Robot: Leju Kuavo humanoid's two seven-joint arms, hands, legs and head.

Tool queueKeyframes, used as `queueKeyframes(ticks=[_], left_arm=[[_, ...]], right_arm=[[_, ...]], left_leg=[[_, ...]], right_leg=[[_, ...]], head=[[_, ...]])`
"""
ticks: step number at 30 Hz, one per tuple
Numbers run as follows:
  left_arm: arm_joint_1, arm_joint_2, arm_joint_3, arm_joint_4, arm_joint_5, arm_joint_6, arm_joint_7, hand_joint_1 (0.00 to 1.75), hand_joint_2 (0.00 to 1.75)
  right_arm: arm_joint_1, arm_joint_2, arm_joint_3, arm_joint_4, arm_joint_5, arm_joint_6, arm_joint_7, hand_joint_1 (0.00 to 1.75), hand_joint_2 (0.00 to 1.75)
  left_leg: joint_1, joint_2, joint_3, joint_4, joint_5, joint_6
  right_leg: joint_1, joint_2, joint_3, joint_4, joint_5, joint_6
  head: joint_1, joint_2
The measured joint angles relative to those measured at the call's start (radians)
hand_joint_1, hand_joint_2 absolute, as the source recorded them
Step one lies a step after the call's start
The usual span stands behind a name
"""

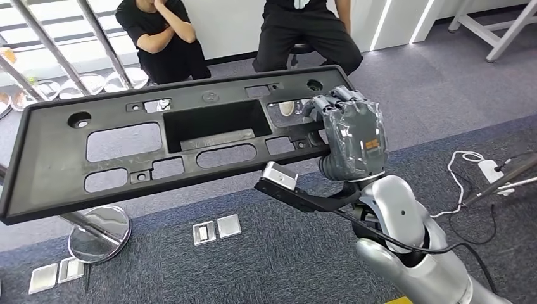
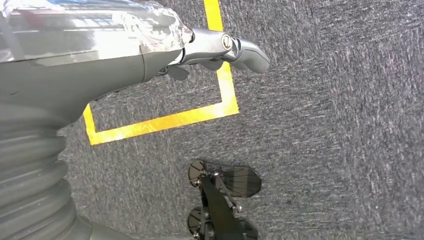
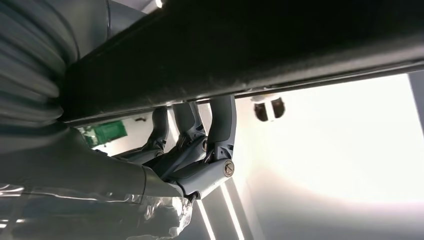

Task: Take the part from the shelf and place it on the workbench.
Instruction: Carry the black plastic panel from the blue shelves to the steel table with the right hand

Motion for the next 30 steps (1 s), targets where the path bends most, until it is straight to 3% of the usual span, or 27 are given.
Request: queueKeyframes(ticks=[3, 5, 7, 8, 9, 11, 13, 15, 17, 19, 21, 22, 23, 24, 25, 26, 28, 30], left_arm=[[-0.001, 0.0, 0.0, 0.0, -0.001, 0.0, 0.0, 0.0, 1.75], [-0.002, 0.0, 0.0, 0.0, -0.001, 0.0, 0.0, 0.0, 1.75], [0.0, 0.0, 0.0, 0.0, -0.001, 0.0, 0.0, 0.0, 1.75], [0.0, 0.0, 0.0, 0.0, -0.001, 0.0, 0.0, 0.0, 1.75], [0.001, 0.0, 0.0, 0.0, -0.001, 0.0, 0.0, 0.0, 1.75], [0.0, 0.0, 0.0, 0.0, -0.001, 0.0, 0.0, 0.0, 1.75], [0.0, 0.0, 0.0, 0.0, -0.001, 0.0, 0.0, 0.0, 1.75], [0.001, 0.0, 0.0, 0.0, -0.002, 0.0, 0.0, 0.0, 1.75], [0.0, 0.0, 0.0, 0.0, -0.002, 0.0, 0.0, 0.0, 1.75], [-0.003, 0.0, 0.0, 0.0, -0.002, 0.0, 0.0, 0.0, 1.75], [-0.002, 0.0, 0.0, 0.0, -0.004, 0.0, 0.0, 0.0, 1.75], [-0.001, 0.0, 0.0, 0.0, -0.005, 0.0, 0.0, 0.0, 1.75], [0.0, 0.0, -0.001, 0.0, -0.005, 0.0, 0.0, 0.0, 1.75], [0.0, 0.0, -0.001, 0.0, -0.006, 0.0, 0.0, 0.0, 1.75], [0.0, 0.0, -0.001, 0.0, -0.006, 0.0, 0.0, 0.0, 1.75], [0.0, 0.0, -0.001, 0.0, -0.007, 0.0, 0.0, 0.0, 1.75], [0.0, 0.0, -0.001, 0.0, -0.007, 0.0, 0.0, 0.0, 1.75], [0.0, 0.0, -0.001, 0.0, -0.007, 0.0, 0.0, 0.0, 1.75]], right_arm=[[0.0, -0.001, -0.001, -0.001, -0.003, 0.0, 0.002, 1.75, 1.75], [-0.001, -0.001, -0.002, -0.002, -0.004, 0.0, 0.002, 1.75, 1.75], [0.0, -0.001, -0.002, -0.002, -0.004, 0.0, 0.002, 1.75, 1.75], [0.001, -0.001, -0.002, -0.002, -0.004, 0.0, 0.002, 1.75, 1.75], [0.002, -0.001, -0.001, -0.002, -0.005, 0.0, 0.002, 1.75, 1.75], [0.003, -0.001, -0.001, -0.002, -0.006, 0.0, 0.002, 1.75, 1.75], [0.003, -0.001, -0.001, -0.002, -0.009, -0.001, 0.002, 1.75, 1.75], [0.003, -0.001, -0.001, -0.002, -0.013, -0.002, 0.002, 1.75, 1.75], [0.003, -0.001, -0.002, -0.002, -0.015, -0.004, 0.002, 1.75, 1.75], [0.002, -0.003, -0.002, -0.002, -0.018, -0.005, 0.002, 1.75, 1.75], [0.002, -0.004, -0.003, -0.002, -0.022, -0.007, 0.001, 1.75, 1.75], [0.003, -0.004, -0.003, -0.002, -0.023, -0.008, 0.001, 1.75, 1.75], [0.004, -0.004, -0.003, -0.002, -0.025, -0.008, 0.001, 1.75, 1.75], [0.005, -0.004, -0.003, -0.002, -0.026, -0.009, 0.001, 1.75, 1.75], [0.006, -0.005, -0.003, -0.002, -0.026, -0.009, 0.001, 1.75, 1.75], [0.006, -0.005, -0.003, -0.002, -0.027, -0.01, 0.001, 1.75, 1.75], [0.006, -0.006, -0.003, -0.003, -0.027, -0.011, 0.0, 1.75, 1.75], [0.006, -0.006, -0.003, -0.003, -0.028, -0.013, 0.0, 1.75, 1.75]], left_leg=[[0.005, 0.002, 0.0, 0.02, -0.02, -0.018], [0.007, -0.008, -0.036, 0.115, -0.078, -0.025], [0.006, -0.014, -0.099, 0.248, -0.137, -0.027], [0.006, -0.014, -0.12, 0.287, -0.145, -0.026], [0.006, -0.015, -0.122, 0.289, -0.132, -0.024], [0.006, -0.03, -0.074, 0.177, -0.059, -0.017], [0.006, -0.066, -0.016, 0.046, -0.006, -0.012], [0.003, -0.081, 0.0, 0.004, -0.002, -0.008], [0.004, -0.061, 0.004, -0.005, 0.002, 0.0], [0.008, -0.041, 0.008, -0.016, 0.008, 0.011], [0.009, -0.021, 0.009, -0.021, 0.009, 0.018], [0.009, -0.009, 0.009, -0.021, 0.008, 0.019], [0.009, 0.001, 0.009, -0.02, 0.007, 0.019], [0.009, 0.012, 0.01, -0.02, 0.005, 0.018], [0.009, 0.021, 0.011, -0.019, 0.004, 0.016], [0.01, 0.03, 0.014, -0.018, 0.001, 0.013], [0.007, 0.045, 0.018, -0.014, -0.006, 0.003], [0.002, 0.057, 0.023, -0.011, -0.012, -0.007]], right_leg=[[-0.001, 0.017, 0.004, -0.008, 0.006, -0.02], [-0.003, 0.027, 0.006, -0.012, 0.01, -0.028], [-0.001, 0.039, 0.006, -0.012, 0.01, -0.03], [0.0, 0.047, 0.006, -0.011, 0.01, -0.03], [0.001, 0.056, 0.007, -0.011, 0.01, -0.03], [0.002, 0.074, 0.009, -0.008, 0.009, -0.029], [0.003, 0.093, 0.007, -0.004, 0.007, -0.025], [0.0, 0.11, 0.002, -0.003, 0.007, -0.016], [-0.003, 0.121, -0.001, -0.003, 0.006, -0.005], [0.0, 0.091, -0.019, 0.038, -0.023, 0.003], [0.0, 0.045, -0.073, 0.153, -0.086, 0.01], [-0.003, 0.035, -0.106, 0.22, -0.113, 0.014], [-0.006, 0.029, -0.128, 0.265, -0.125, 0.016], [-0.009, 0.026, -0.134, 0.275, -0.117, 0.018], [-0.011, 0.021, -0.12, 0.244, -0.091, 0.02], [-0.012, 0.01, -0.087, 0.179, -0.054, 0.02], [-0.008, -0.03, -0.022, 0.045, -0.002, 0.014], [-0.002, -0.045, -0.002, -0.003, 0.005, 0.003]], head=[[-0.006, 0.0], [-0.018, 0.0], [-0.032, 0.0], [-0.035, 0.0], [-0.038, 0.0], [-0.041, 0.0], [-0.042, 0.0], [-0.041, 0.0], [-0.04, 0.0], [-0.033, 0.0], [-0.019, 0.0], [-0.014, 0.0], [-0.011, 0.0], [-0.008, 0.0], [-0.004, 0.0], [0.001, 0.0], [0.01, 0.0], [0.01, 0.0]])
